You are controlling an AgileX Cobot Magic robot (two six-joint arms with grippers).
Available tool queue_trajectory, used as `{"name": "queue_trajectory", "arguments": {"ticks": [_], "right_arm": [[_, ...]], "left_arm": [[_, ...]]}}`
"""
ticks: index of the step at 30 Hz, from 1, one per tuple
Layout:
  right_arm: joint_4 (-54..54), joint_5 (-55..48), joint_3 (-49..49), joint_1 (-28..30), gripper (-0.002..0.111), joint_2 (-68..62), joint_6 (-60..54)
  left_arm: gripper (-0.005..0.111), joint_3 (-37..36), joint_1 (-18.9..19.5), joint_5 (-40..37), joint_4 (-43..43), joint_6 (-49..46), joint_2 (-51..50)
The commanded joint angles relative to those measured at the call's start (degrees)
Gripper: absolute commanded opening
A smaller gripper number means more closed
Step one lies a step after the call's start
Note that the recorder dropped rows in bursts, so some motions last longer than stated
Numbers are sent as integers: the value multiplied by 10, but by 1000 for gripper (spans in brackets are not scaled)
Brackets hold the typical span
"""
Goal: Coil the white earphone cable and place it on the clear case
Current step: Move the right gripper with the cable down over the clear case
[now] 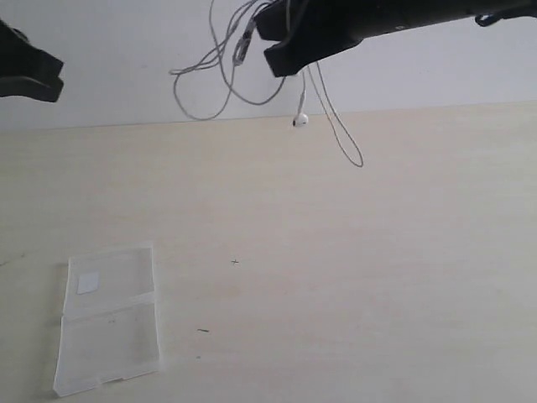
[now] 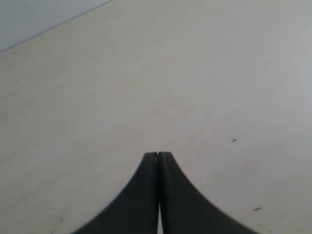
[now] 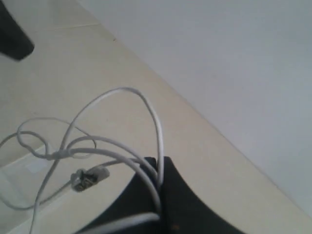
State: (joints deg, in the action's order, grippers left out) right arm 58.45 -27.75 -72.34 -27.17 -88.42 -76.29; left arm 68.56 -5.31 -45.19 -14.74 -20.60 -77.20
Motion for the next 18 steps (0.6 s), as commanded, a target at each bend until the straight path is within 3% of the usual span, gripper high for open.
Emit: {"name": "queue_trajectory", "arguments": {"ticks": [1,8,12,18], "right_arm": [[-176,-44,-46,-49,0,-29,155],[-282,-106,-111,-124,0,-90,229],[-367,-152,-169,-157,0,-146,299],[-379,-192,-248,-201,0,-228,320]], "left_arm": [[0,-59,34,70,-4,19,41],[0,-187,87,170,-42,39,115],[0,-246,87,200,-44,49,149],[0,-310,87,235,-55,61,195]]}}
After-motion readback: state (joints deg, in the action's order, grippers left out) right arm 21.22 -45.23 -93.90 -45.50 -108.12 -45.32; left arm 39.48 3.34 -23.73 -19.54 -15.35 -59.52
